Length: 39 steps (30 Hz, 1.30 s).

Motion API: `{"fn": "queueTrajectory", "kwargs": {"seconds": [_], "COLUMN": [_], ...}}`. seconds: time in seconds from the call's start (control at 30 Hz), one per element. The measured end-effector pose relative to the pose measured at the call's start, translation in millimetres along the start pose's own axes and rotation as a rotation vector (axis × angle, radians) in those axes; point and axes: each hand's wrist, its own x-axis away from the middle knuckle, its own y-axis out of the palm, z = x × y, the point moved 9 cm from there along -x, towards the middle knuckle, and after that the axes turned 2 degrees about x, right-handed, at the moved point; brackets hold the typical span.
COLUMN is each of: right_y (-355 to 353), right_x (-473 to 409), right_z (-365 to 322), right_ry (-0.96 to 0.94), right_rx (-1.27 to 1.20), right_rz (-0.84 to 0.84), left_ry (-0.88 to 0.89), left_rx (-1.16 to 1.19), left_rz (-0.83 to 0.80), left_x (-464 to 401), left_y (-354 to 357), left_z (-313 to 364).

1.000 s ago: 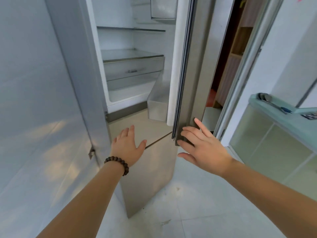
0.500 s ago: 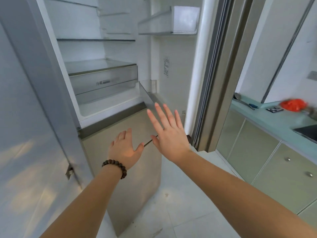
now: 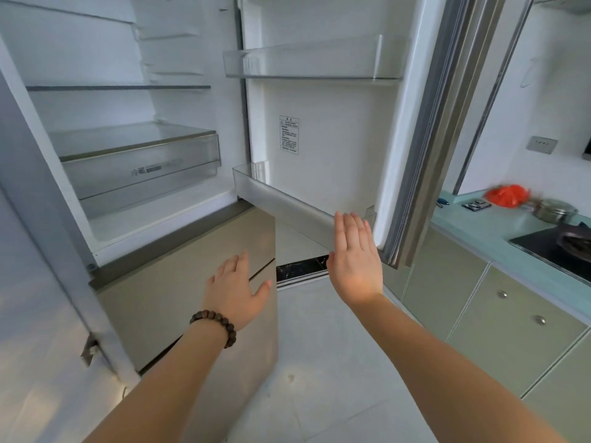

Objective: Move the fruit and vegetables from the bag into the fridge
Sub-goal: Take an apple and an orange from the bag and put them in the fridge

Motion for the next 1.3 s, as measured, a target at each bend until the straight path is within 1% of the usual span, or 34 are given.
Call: {"fn": "queueTrajectory", "kwargs": {"seconds": [0.07,0.2,0.43,0.67,0.8,0.97,1.17,1.3], "right_y": [5.4,20.0,53.4,98.7,119.7,134.1,138.5,128.3], "right_x": [-5.9,-20.5,-56.4,-95.7,-115.8,-131.2,-131.3,-123.4], "right_z": [25.9,78.9,168.6,228.0,249.9,265.2,268.0,269.5], "right_ry": [0.049,0.134,0.21,0.299,0.332,0.338,0.313,0.281], "right_rx": [0.016,0.031,-0.006,-0.031,-0.06,-0.078,-0.107,-0.12], "right_rz": [-0.021,-0.116,-0.288,-0.398,-0.468,-0.504,-0.494,-0.465], "left_ry": [0.011,0.03,0.083,0.102,0.102,0.089,0.08,0.098], "left_rx": [-0.003,-0.003,-0.041,-0.073,-0.079,-0.071,-0.091,-0.096], "left_rz": [-0.002,-0.009,-0.019,-0.019,-0.019,-0.011,-0.022,-0.031], "left_x": [-6.8,-22.8,-54.5,-85.8,-98.6,-107.5,-111.7,-114.4], "left_y": [4.6,14.2,33.8,52.8,62.9,74.0,80.3,80.5], "left_z": [10.3,34.5,79.5,108.7,114.5,114.7,117.8,129.4]}}
